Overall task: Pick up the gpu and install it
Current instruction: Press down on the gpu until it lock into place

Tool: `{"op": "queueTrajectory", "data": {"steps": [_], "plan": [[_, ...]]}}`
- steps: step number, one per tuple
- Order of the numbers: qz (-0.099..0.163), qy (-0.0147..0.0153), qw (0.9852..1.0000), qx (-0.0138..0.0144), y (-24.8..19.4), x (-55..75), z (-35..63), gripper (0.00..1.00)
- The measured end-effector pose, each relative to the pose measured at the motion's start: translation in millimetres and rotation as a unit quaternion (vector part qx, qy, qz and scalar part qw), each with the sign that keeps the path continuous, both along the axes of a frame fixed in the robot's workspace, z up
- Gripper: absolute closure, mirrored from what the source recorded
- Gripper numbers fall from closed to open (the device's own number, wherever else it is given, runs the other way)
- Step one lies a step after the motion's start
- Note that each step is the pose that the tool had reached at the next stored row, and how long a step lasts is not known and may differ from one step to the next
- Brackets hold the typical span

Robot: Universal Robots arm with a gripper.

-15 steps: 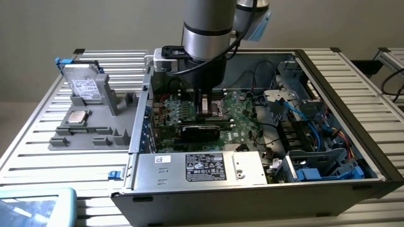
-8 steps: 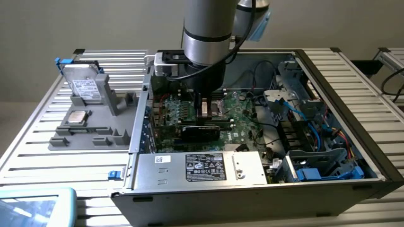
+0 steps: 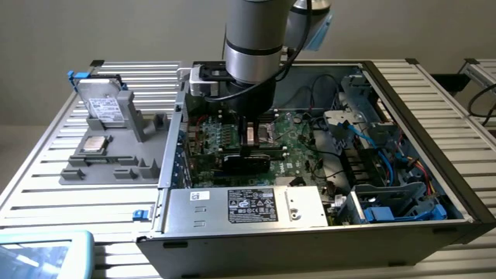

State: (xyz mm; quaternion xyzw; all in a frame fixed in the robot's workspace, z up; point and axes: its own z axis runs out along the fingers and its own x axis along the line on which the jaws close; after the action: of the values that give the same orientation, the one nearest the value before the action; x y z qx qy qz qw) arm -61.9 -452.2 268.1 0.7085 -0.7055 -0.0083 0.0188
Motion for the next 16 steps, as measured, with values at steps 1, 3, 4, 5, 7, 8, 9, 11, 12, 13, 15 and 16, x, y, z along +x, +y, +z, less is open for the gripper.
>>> {"op": "queueTrajectory", "data": {"steps": [1,3,4,5,7,8,9,11,12,13,15,16], "plan": [[0.0,0.0004,1.0,-0.0002,-0.1,-0.1,-1.5,0.89],[0.0,0.0018,1.0,-0.0009,-0.2,-0.1,-4.4,0.89],[0.0,0.0026,1.0,-0.0011,-0.2,-0.1,-5.9,0.89],[0.0,0.0034,1.0,-0.0007,-0.1,-0.1,-6.9,0.89],[0.0,0.0051,1.0,0.0003,0.4,-0.3,-4.1,0.89],[0.0,0.0048,1.0,0.0013,0.5,-0.4,-0.9,0.89],[0.0,0.0048,1.0,0.0005,0.3,-0.4,4.3,0.89],[0.0,0.005,1.0,0.0002,0.0,-0.2,13.8,0.89],[0.0,0.0052,1.0,0.0,0.0,-0.2,18.4,0.89],[0.0,0.0052,1.0,0.0,0.0,-0.3,22.9,0.89],[0.0,0.0052,1.0,0.0,0.0,-0.2,31.9,0.89],[0.0,0.0051,1.0,0.0001,-0.1,-0.2,36.3,0.89]]}}
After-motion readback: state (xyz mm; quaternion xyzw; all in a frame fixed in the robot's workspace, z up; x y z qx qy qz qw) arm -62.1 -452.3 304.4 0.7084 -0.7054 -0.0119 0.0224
